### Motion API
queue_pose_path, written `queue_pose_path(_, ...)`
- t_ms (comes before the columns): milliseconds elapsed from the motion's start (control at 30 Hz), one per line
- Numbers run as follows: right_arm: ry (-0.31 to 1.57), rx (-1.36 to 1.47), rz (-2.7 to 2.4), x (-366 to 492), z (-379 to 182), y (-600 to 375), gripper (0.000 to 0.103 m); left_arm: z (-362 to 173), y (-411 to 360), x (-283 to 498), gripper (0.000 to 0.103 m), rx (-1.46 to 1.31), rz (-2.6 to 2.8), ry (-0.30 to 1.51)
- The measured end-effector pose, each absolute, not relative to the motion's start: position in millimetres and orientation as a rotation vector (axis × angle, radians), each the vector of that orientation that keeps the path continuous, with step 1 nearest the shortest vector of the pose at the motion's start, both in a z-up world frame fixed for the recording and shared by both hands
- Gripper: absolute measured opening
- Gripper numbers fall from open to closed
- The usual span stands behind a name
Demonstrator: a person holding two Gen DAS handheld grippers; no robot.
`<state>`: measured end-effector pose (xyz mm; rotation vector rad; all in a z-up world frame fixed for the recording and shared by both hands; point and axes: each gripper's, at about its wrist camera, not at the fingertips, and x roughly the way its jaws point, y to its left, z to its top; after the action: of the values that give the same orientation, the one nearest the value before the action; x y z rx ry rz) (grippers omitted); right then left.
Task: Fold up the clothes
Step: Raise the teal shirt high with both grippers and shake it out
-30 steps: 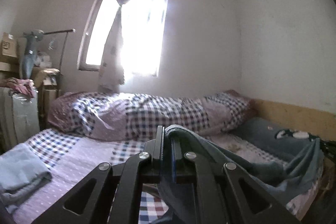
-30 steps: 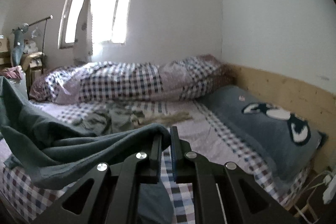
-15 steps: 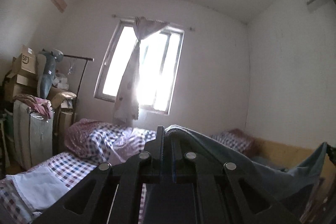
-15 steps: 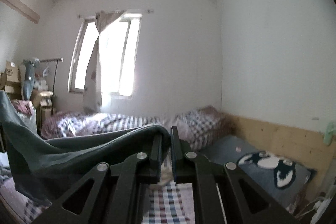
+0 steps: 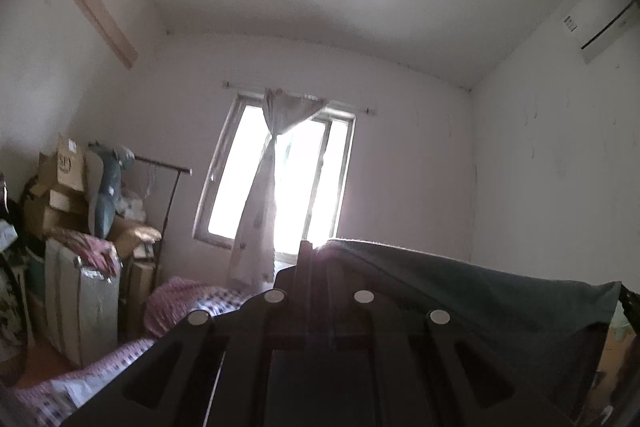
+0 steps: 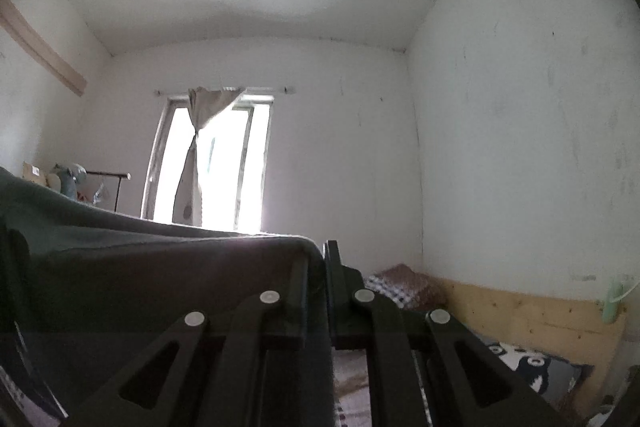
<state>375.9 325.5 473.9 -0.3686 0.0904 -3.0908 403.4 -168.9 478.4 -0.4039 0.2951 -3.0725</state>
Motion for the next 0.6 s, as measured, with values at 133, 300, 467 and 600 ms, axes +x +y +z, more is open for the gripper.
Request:
queue_pose_path(133, 0.110, -0.456, -3.059, 401, 497, 319, 0.006, 507, -171, 427, 0.004, -0.450, -3.040, 0.257)
queue_pose_path(300, 0.144, -0.557, -3.049, 422, 521, 308, 0.006, 530, -173, 445, 0.004, -0.455, -3.033, 0.251)
queue_pose_path(467, 0.160, -0.601, -3.052, 429, 531, 299, 0.006, 538, -170, 448, 0.004, -0.451, -3.021, 0.246)
queue_pose_path(600, 0.158, -0.560, -3.065, 409, 529, 293, 0.006, 535, -169, 428, 0.004, -0.404, -3.021, 0.247)
